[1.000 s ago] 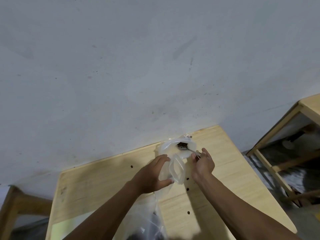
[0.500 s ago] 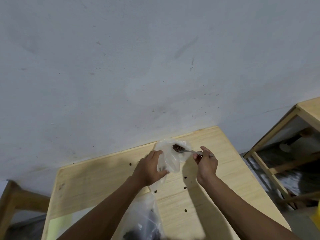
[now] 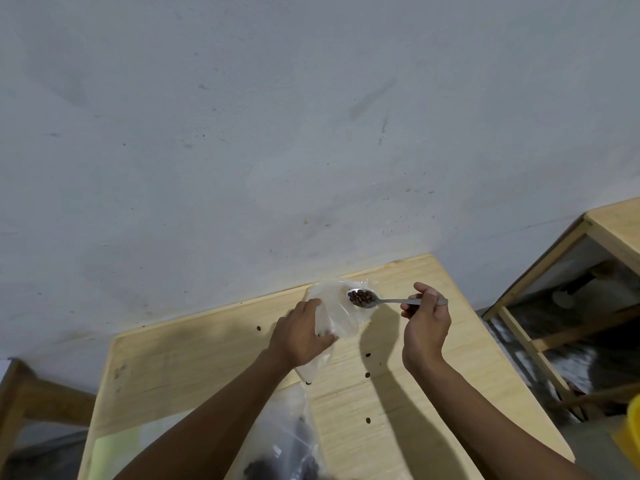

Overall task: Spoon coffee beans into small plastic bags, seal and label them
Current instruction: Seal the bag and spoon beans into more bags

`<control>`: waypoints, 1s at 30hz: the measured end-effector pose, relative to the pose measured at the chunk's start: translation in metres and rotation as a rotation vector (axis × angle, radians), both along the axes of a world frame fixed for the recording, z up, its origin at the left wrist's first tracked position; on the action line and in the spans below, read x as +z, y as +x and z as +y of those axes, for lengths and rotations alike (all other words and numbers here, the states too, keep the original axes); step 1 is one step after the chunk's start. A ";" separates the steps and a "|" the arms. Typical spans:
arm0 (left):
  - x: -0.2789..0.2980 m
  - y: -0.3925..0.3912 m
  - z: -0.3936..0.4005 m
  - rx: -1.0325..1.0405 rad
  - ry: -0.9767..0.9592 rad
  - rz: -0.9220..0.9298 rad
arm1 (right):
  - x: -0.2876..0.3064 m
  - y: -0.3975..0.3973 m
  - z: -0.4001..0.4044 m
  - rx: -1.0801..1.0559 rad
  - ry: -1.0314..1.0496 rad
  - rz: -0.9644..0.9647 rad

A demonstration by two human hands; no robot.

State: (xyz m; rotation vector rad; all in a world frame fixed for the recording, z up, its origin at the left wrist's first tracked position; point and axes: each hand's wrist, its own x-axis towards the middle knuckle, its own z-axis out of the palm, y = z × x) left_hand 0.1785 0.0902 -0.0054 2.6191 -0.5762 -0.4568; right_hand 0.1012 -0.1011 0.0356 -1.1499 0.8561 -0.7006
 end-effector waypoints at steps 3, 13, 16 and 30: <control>0.001 0.000 -0.001 -0.003 0.006 0.005 | 0.003 -0.003 0.004 0.076 -0.114 -0.005; 0.004 -0.001 0.000 -0.020 0.002 0.042 | 0.002 -0.007 0.009 0.249 -0.387 -0.029; 0.004 -0.001 0.004 -0.018 0.003 0.044 | -0.006 -0.005 -0.002 0.128 -0.245 0.020; 0.014 0.022 0.006 -0.393 -0.023 -0.045 | -0.051 0.015 0.006 0.135 0.138 0.272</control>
